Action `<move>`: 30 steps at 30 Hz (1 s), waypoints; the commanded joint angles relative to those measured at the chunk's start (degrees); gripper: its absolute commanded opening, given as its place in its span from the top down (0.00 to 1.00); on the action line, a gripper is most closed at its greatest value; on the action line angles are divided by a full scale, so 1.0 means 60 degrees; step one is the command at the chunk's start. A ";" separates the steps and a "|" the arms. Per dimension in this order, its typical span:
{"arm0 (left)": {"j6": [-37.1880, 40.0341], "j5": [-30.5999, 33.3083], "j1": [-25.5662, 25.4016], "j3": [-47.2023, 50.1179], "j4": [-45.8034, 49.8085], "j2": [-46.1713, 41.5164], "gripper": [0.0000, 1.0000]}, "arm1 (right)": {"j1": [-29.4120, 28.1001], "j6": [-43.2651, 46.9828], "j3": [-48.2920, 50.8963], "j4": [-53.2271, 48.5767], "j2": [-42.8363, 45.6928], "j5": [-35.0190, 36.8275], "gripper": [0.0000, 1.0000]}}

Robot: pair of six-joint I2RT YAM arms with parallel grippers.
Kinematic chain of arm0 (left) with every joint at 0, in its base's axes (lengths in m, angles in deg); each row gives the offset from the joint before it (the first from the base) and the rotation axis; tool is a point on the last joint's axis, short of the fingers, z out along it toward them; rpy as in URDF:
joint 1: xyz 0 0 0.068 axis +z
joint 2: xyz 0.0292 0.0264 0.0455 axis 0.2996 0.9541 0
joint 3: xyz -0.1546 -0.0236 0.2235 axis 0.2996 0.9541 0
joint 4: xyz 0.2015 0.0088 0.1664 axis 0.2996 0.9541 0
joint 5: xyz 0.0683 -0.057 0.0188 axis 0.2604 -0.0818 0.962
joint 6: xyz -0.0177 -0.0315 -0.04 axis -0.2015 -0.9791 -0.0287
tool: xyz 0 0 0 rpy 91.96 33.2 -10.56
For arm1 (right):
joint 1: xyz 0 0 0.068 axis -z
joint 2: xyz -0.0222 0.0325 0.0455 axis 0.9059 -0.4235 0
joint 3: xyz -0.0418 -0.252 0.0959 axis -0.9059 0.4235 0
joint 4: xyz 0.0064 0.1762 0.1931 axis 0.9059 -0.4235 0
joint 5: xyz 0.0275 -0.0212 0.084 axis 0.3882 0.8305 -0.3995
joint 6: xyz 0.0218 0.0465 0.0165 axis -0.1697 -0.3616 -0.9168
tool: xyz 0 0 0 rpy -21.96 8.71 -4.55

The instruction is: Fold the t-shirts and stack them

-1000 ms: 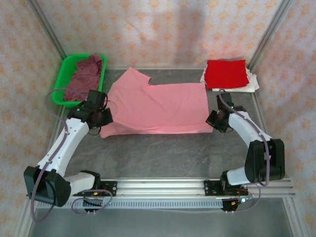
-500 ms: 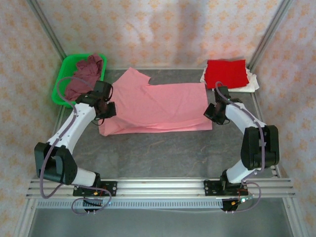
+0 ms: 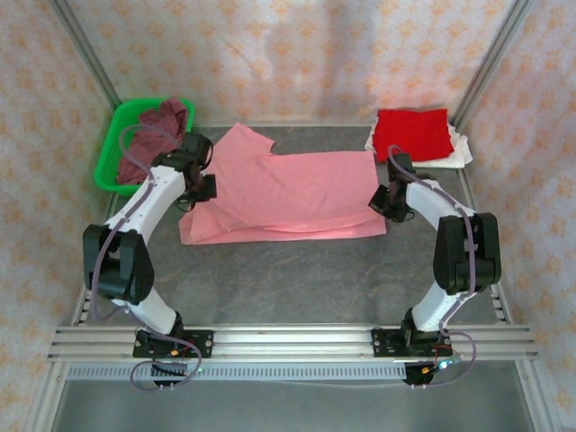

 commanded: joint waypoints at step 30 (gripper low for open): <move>-0.0418 -0.2269 -0.0162 0.0550 -0.2484 0.1461 0.54 | -0.0898 0.0657 -0.0307 0.1217 0.0183 0.0714 0.73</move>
